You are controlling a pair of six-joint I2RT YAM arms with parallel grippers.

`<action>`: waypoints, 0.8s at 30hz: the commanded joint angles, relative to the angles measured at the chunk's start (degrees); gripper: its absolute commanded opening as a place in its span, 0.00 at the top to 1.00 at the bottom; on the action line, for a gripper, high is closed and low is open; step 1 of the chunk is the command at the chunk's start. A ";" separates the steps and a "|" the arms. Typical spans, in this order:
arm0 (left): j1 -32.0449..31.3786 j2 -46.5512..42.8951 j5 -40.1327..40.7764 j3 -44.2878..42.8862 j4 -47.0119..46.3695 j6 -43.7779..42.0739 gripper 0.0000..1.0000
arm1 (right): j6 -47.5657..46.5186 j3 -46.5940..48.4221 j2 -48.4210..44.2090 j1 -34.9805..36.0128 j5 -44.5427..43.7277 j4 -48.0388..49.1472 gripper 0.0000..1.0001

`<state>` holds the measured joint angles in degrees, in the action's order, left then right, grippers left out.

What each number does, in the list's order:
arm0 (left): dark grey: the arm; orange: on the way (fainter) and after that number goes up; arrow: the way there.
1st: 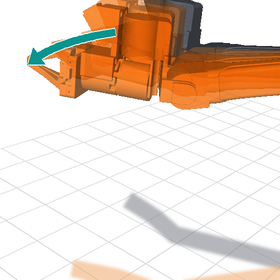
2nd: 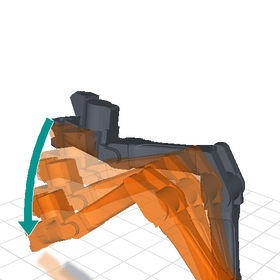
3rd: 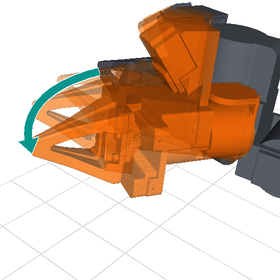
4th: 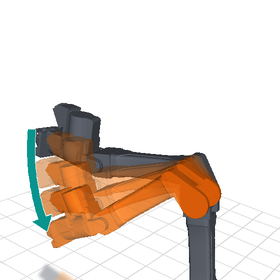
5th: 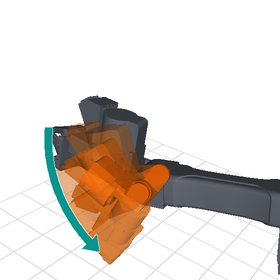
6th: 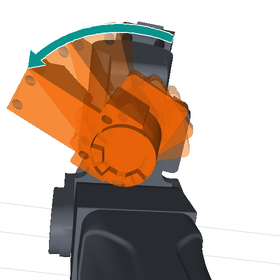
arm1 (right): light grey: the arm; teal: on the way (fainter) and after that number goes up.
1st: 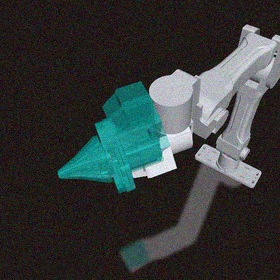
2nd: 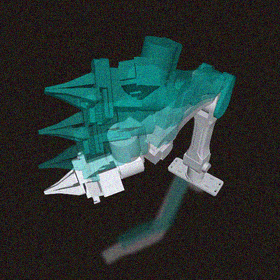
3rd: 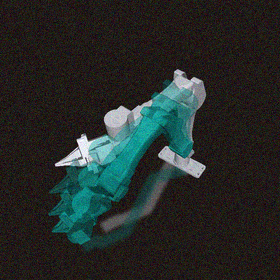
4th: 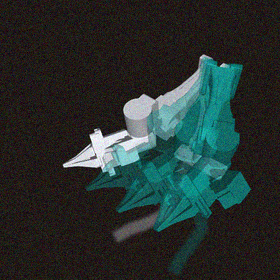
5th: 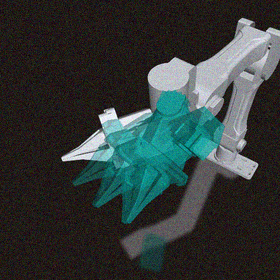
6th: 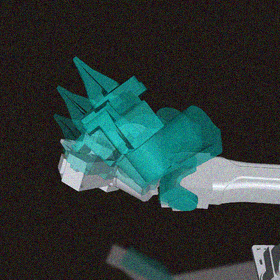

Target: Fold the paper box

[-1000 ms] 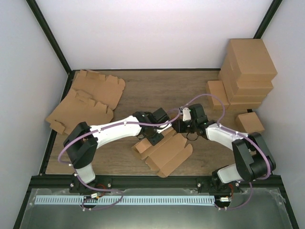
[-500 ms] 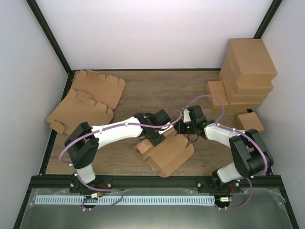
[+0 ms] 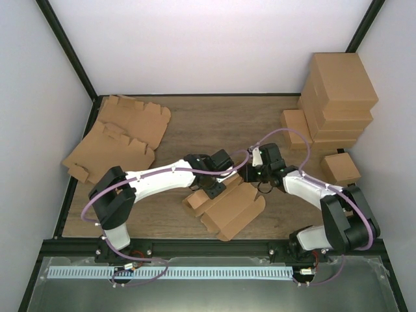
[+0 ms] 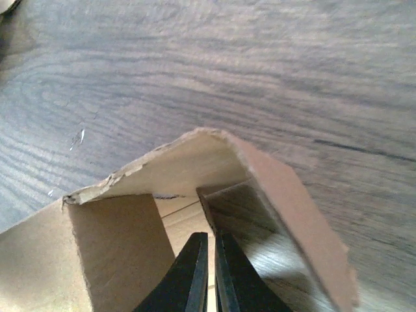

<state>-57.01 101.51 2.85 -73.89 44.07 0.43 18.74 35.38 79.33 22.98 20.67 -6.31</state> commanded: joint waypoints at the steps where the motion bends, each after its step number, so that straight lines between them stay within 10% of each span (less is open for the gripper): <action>1: -0.35 2.25 -0.11 0.79 -0.04 0.36 0.53 | 0.42 0.66 -2.51 -1.14 -7.11 -2.02 0.96; 24: -0.31 2.20 -2.46 1.42 -1.60 0.34 0.53 | -0.55 -0.69 1.50 -0.38 9.41 3.91 0.96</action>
<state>-57.04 101.65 2.50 -73.69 42.65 0.43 19.03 35.24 82.70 22.31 24.62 -4.14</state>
